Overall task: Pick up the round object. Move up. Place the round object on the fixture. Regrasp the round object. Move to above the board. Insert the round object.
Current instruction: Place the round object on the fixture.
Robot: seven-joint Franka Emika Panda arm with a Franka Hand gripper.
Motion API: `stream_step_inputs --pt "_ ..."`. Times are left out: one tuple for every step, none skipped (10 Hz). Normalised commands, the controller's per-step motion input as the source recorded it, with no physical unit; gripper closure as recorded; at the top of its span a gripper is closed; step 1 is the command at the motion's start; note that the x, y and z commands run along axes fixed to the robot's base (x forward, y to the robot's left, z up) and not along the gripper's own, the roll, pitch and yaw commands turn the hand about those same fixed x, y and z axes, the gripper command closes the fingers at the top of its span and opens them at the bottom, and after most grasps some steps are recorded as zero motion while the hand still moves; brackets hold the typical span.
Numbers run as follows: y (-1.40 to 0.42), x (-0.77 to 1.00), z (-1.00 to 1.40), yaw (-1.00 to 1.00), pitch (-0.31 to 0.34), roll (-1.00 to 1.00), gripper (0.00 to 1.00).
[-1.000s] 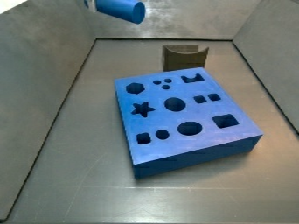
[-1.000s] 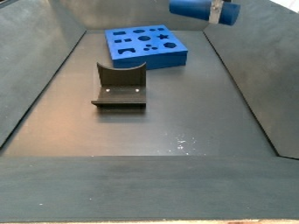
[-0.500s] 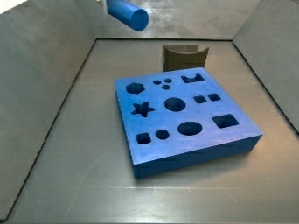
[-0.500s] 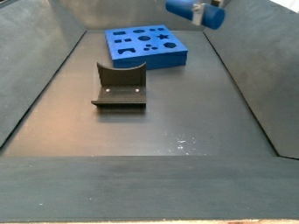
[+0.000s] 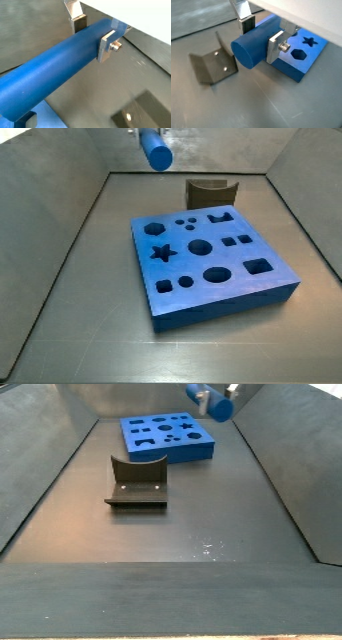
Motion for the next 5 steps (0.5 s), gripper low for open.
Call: stream_step_inputs --pt "0.02 1.0 -0.1 -0.58 0.025 0.08 1.0" --pt "0.02 1.0 -0.1 -0.41 0.034 0.08 1.0" --pt "0.02 1.0 -0.09 -0.21 0.045 0.07 1.0" --pt "0.02 1.0 -0.09 -0.14 0.052 0.07 1.0" --pt "0.75 1.0 0.2 -0.05 0.136 -1.0 1.0"
